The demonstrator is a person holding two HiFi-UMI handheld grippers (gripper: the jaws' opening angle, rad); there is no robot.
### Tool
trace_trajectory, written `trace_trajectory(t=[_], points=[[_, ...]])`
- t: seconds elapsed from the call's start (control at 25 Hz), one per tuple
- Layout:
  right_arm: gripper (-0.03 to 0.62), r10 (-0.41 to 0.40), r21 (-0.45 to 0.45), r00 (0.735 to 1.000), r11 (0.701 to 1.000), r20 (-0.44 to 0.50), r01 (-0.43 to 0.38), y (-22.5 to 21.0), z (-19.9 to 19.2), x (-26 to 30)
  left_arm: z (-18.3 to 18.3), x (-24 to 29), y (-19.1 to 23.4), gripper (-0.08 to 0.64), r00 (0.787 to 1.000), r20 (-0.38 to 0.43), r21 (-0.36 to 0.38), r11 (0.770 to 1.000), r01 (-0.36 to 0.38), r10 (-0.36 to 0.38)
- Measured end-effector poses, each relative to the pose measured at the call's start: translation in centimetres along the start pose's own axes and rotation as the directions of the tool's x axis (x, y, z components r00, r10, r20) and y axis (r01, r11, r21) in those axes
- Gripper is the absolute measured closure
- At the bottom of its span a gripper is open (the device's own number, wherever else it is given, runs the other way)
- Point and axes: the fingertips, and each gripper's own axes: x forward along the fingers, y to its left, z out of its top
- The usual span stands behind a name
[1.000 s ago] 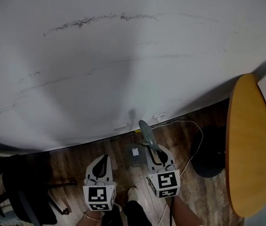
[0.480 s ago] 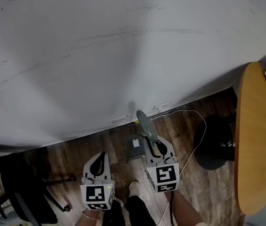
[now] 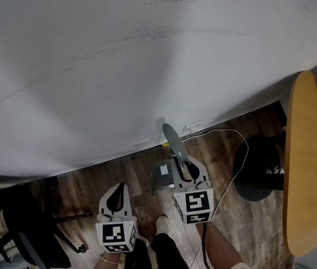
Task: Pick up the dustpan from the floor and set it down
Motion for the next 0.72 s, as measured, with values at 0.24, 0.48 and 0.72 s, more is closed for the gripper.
trace_trajectory(t=[0.24, 0.48, 0.72], points=[[0.497, -0.001, 0.001, 1.0, 1.0, 0.013, 0.001, -0.3, 0.5, 0.9, -0.2, 0.2, 0.1, 0.543, 1.0, -0.006, -0.001, 1.0, -0.004, 0.004], [0.497, -0.004, 0.004, 1.0, 1.0, 0.024, 0.004, -0.4, 0.7, 1.2, -0.4, 0.2, 0.0, 0.543, 1.0, -0.007, -0.006, 1.0, -0.005, 0.005], [0.497, -0.021, -0.008, 1.0, 1.0, 0.019, 0.022, -0.6, 0.5, 1.5, -0.3, 0.1, 0.3, 0.543, 1.0, -0.009, -0.003, 1.0, -0.008, 0.008]])
